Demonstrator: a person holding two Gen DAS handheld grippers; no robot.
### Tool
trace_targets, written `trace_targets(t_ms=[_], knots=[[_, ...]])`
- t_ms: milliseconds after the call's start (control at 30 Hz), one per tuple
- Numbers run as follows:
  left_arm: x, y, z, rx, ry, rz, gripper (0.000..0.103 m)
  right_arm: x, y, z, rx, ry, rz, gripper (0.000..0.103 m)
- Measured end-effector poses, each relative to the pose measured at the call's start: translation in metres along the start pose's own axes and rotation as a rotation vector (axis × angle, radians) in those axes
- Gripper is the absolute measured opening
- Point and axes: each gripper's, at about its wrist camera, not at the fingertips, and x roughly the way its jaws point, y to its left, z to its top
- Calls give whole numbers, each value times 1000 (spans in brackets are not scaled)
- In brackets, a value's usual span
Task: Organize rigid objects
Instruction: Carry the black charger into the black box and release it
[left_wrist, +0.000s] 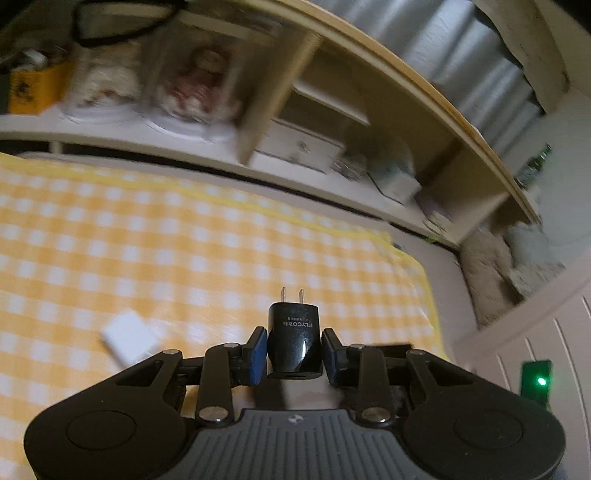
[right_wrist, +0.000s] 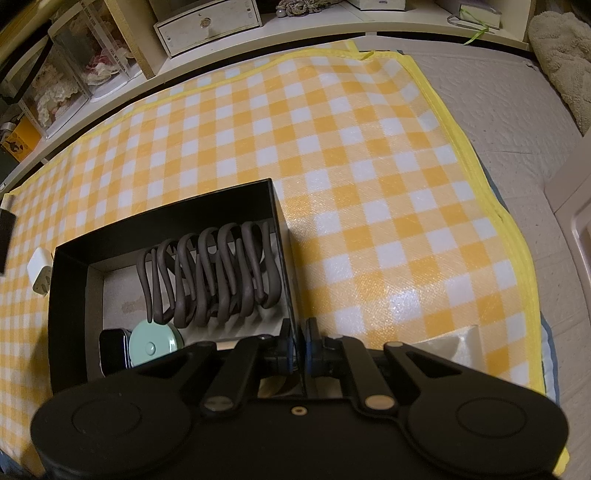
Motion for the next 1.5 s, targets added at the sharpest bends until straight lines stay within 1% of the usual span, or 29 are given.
trace_targets(t_ms=[167, 333, 467, 567, 633, 733, 767, 833, 867, 900, 1233, 1367, 1500], knots=[[31, -27, -16, 13, 64, -22, 33, 1, 0, -1, 0, 0, 2, 7], [67, -38, -34, 0, 126, -9, 33, 1, -1, -1, 0, 0, 7, 7], [87, -38, -43, 1, 136, 30, 33, 1, -2, -1, -1, 0, 9, 7], [96, -41, -45, 3, 133, 35, 33, 2, -3, 0, 0, 0, 9, 7], [96, -45, -45, 11, 127, 44, 33, 1, -3, 1, 3, 1, 10, 7], [97, -44, -44, -3, 118, 47, 33, 0, -3, 1, 2, 0, 11, 7], [95, -43, -43, -11, 110, 49, 35, 0, -3, 1, 3, 0, 12, 7], [94, -40, -42, -20, 105, 50, 43, 0, -3, 1, 2, 1, 11, 7], [92, -40, -42, -20, 102, 49, 50, 0, -3, 1, 2, 0, 10, 7], [91, -41, -42, -21, 102, 50, 52, 0, -4, 1, 2, 0, 10, 7], [83, -40, -45, -2, 141, 40, 52, 0, -4, 1, -2, 1, 14, 7], [74, -43, -47, 26, 152, 30, 52, 0, -4, 1, -2, 1, 14, 7], [64, -49, -46, 63, 146, 27, 52, 0, -4, 1, -2, 1, 15, 7]])
